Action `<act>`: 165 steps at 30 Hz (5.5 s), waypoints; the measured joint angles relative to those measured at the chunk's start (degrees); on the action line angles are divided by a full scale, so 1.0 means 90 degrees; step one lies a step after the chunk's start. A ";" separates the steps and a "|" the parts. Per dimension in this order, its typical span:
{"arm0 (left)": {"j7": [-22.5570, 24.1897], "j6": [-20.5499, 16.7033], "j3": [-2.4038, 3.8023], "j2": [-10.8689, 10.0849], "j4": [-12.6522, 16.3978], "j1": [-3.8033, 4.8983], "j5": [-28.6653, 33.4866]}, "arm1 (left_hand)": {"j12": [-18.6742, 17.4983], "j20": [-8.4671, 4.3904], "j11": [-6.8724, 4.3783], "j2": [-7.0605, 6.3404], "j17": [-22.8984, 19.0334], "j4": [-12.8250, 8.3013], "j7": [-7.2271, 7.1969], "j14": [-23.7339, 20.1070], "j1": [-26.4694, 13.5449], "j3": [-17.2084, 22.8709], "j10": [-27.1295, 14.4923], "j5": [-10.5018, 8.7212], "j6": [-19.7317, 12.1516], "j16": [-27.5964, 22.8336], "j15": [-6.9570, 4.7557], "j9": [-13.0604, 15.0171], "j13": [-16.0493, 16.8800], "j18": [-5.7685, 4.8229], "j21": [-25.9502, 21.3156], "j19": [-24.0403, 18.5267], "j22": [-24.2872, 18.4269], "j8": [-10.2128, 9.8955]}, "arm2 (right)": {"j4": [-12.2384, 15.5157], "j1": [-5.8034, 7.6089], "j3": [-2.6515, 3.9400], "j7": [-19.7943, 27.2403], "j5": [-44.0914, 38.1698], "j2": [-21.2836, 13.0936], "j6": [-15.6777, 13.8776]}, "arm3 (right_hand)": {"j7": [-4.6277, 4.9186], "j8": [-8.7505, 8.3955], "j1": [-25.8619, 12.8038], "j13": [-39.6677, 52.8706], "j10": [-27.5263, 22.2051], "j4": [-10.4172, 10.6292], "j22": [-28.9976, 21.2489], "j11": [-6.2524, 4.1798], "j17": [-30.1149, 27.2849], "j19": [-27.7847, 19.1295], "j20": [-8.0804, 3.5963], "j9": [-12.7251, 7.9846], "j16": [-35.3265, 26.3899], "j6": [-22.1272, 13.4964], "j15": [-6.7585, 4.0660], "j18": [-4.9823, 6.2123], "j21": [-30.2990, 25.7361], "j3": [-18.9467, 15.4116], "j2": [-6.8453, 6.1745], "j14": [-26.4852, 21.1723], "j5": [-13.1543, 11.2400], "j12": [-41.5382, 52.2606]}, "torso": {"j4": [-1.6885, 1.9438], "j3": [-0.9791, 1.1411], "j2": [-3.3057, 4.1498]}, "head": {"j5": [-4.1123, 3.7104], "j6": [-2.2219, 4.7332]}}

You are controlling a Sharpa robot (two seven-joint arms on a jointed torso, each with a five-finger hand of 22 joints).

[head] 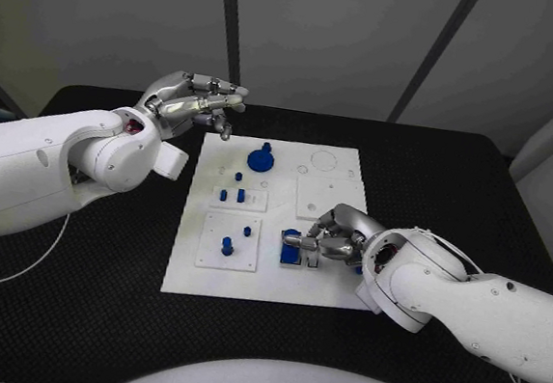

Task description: Assemble the parts on the task board

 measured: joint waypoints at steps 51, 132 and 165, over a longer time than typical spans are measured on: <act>-0.0032 0.0010 -0.0001 -0.0022 -0.0023 -0.0006 0.0000 | 0.0030 0.0000 0.0000 0.0000 -0.0004 0.0000 0.0023 0.0000 0.0000 0.0000 0.0000 0.0000 -0.0023 0.0025 0.0000 0.0000 0.0000 0.0000 0.0000 0.0000 0.0000 0.0027 | 0.0164 -0.0013 -0.0019 0.0265 -0.0775 -0.0218 0.0227 | -0.0262 0.0726 0.1369 0.1247 0.0799 -0.0513 0.0524 -0.0273 -0.0001 0.0172 -0.0172 0.0511 0.0248 0.0354 -0.0155 -0.0100 0.0280 0.0087 0.0169 0.0019 0.0192 0.1016 | 0.0005 -0.0001 0.0002 | 0.0080 -0.0079; -0.0039 0.0007 -0.0001 -0.0145 0.0088 -0.0088 -0.0001 | 0.0030 0.0000 -0.0021 0.0000 -0.0007 0.0000 0.0023 0.0000 0.0000 0.0000 -0.0021 0.0000 -0.0023 0.0025 0.0000 0.0001 -0.0005 0.0000 0.0000 0.0000 0.0000 0.0050 | 0.0223 -0.0335 0.0009 0.0250 -0.1941 -0.1313 0.0256 | 0.0022 -0.1015 0.1628 0.1362 0.0606 -0.0121 0.0435 0.0033 0.0002 0.0115 0.0046 -0.0433 0.0128 0.0640 0.0047 -0.0098 0.0231 -0.0409 0.0289 0.0001 0.0385 0.0369 | -0.0011 -0.0001 -0.0021 | -0.0212 -0.0062; -0.0040 0.0007 -0.0001 -0.0197 0.0104 -0.0090 -0.0001 | 0.0069 0.0000 -0.0020 0.0000 -0.0006 0.0000 0.0023 0.0000 0.0000 0.0000 -0.0020 0.0000 -0.0023 0.0025 0.0000 0.0004 -0.0005 0.0000 0.0000 0.0000 0.0000 0.0050 | 0.0201 -0.0348 0.0031 0.0236 -0.3184 -0.0982 0.0774 | -0.0104 -0.1141 0.2328 0.1566 0.0536 -0.0847 0.0442 -0.0036 0.0001 0.0127 -0.0012 -0.0223 0.0127 0.0770 -0.0023 -0.0098 0.0179 0.0325 0.0101 -0.0002 0.0682 0.0268 | -0.0020 -0.0002 -0.0024 | -0.0195 -0.0092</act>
